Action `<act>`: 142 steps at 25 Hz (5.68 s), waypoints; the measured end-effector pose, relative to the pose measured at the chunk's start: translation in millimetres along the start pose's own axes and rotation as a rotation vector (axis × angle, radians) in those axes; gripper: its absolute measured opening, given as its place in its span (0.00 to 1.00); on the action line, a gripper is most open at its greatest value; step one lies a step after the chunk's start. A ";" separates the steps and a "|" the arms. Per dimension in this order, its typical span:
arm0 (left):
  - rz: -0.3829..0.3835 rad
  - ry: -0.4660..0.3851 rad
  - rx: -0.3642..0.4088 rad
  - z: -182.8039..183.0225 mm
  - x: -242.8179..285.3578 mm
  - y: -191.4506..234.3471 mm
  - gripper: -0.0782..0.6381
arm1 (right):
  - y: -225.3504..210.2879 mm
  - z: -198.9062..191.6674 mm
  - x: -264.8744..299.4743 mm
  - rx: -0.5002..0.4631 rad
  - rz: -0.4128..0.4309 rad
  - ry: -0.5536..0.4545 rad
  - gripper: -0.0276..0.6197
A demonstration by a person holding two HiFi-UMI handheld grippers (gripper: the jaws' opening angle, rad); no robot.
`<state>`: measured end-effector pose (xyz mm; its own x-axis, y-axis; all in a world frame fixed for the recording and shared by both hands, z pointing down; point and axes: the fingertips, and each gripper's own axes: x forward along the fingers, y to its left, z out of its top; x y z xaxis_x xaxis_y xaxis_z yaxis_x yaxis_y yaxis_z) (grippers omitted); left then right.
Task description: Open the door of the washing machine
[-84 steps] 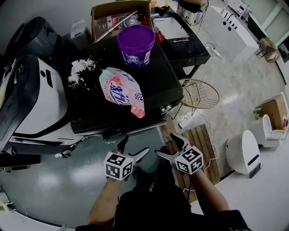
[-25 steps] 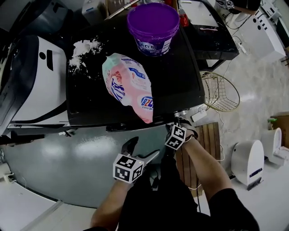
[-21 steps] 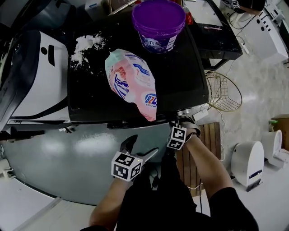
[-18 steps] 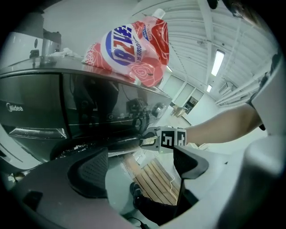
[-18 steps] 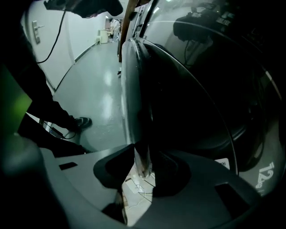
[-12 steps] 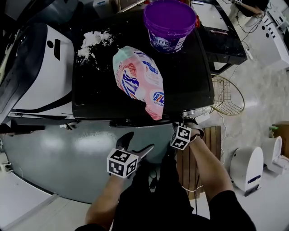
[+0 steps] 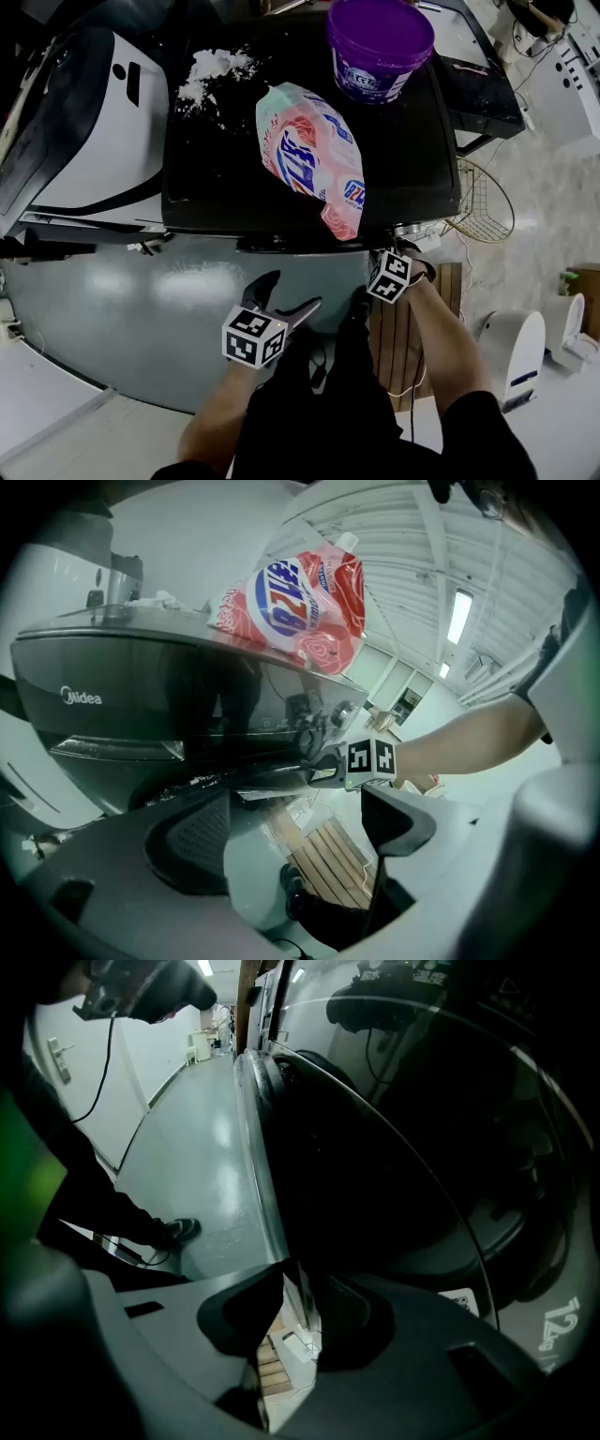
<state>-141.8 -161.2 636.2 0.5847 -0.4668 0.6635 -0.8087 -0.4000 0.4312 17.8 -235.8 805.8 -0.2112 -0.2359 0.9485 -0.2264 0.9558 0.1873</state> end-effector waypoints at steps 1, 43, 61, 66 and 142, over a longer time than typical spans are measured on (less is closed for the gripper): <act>0.007 -0.010 -0.018 0.2 -1.4 3.1 0.75 | -0.1 -0.9 0.4 0.008 0.004 0.003 0.23; 0.068 -0.104 0.036 -10.6 -96.1 4.6 0.63 | 203.3 -9.0 -59.8 0.474 0.148 0.024 0.19; 0.074 -0.229 0.033 -18.2 -203.3 22.8 0.59 | 223.2 56.1 -126.7 0.515 0.137 -0.101 0.20; 0.111 -0.279 -0.012 -19.4 -215.7 23.4 0.57 | 195.2 71.2 -148.3 0.494 0.123 -0.183 0.19; 0.318 -0.664 0.261 134.1 -320.0 -74.5 0.15 | 34.0 157.5 -502.6 0.469 -0.322 -1.155 0.07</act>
<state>-260.0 -87.8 309.8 0.3102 -0.9313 0.1907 -0.9506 -0.3025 0.0689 -33.5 -112.3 295.2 -0.7278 -0.6828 0.0638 -0.6822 0.7303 0.0349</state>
